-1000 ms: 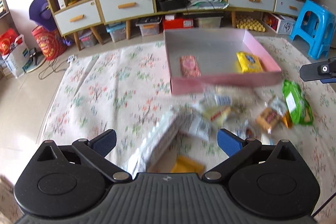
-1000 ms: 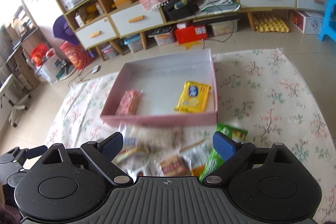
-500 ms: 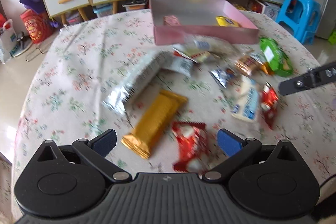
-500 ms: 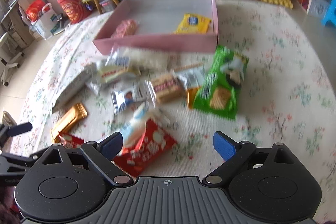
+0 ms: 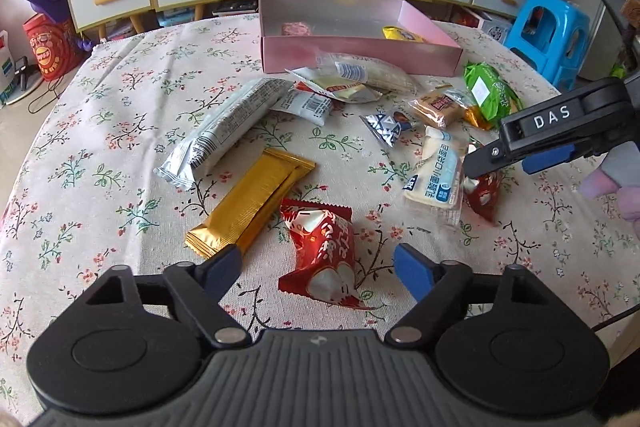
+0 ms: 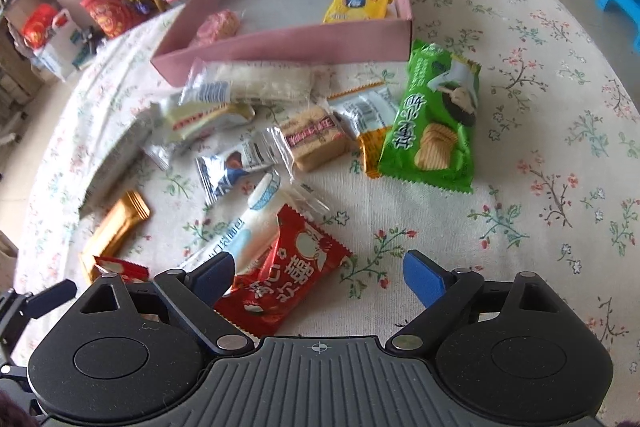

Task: Organize snacks
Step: 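Grasp a red snack packet with the right tool while the left tool grasps a red candy wrapper, then carry both red packets into the pink box and open both tools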

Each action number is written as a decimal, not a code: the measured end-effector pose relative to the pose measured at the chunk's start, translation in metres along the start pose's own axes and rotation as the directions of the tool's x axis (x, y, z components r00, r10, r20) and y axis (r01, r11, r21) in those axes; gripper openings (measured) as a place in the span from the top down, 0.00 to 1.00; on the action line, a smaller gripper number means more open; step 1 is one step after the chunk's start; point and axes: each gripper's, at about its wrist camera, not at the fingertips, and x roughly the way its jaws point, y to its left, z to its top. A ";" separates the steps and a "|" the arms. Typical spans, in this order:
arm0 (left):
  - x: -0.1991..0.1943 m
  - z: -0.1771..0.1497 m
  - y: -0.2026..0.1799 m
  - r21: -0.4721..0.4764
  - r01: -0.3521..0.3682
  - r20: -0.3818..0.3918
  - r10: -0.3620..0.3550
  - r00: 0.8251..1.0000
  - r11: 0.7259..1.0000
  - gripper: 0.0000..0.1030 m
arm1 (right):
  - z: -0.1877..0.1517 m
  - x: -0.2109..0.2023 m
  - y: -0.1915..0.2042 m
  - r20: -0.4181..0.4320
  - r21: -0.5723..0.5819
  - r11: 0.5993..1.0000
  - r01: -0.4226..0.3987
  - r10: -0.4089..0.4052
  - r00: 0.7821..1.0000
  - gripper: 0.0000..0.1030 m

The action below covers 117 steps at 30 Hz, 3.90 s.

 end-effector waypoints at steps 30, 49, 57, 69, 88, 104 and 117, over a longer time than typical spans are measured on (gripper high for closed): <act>0.005 -0.009 -0.004 -0.009 0.028 0.087 -0.027 0.996 1.000 0.54 | -0.041 -0.014 -0.042 0.138 -0.382 0.921 -0.076 0.138 0.981 0.55; 0.004 0.007 -0.002 -0.051 0.054 0.101 -0.049 0.994 0.997 0.71 | -0.026 -0.017 -0.031 0.140 -0.328 0.922 -0.204 0.261 0.955 0.67; 0.005 0.019 0.000 -0.083 0.092 0.097 -0.083 0.992 0.992 0.71 | -0.015 -0.031 -0.035 0.171 -0.284 0.927 -0.245 0.300 0.939 0.67; 0.005 0.059 -0.007 -0.143 0.131 0.168 -0.107 0.980 0.981 0.71 | 0.031 -0.038 -0.032 0.257 -0.177 0.943 -0.280 0.319 0.912 0.67; 0.062 0.146 0.004 -0.177 0.151 0.198 -0.115 0.973 0.973 0.71 | 0.128 0.001 -0.048 0.307 0.042 0.963 -0.265 0.240 0.921 0.67; 0.137 0.197 0.018 -0.090 0.014 0.143 -0.001 0.990 0.996 0.71 | 0.200 0.059 -0.055 0.314 0.019 0.982 -0.187 0.172 0.934 0.67; 0.161 0.205 0.028 -0.008 -0.081 0.111 0.081 0.991 0.997 0.71 | 0.223 0.098 -0.032 0.281 -0.134 0.991 0.011 0.027 0.959 0.67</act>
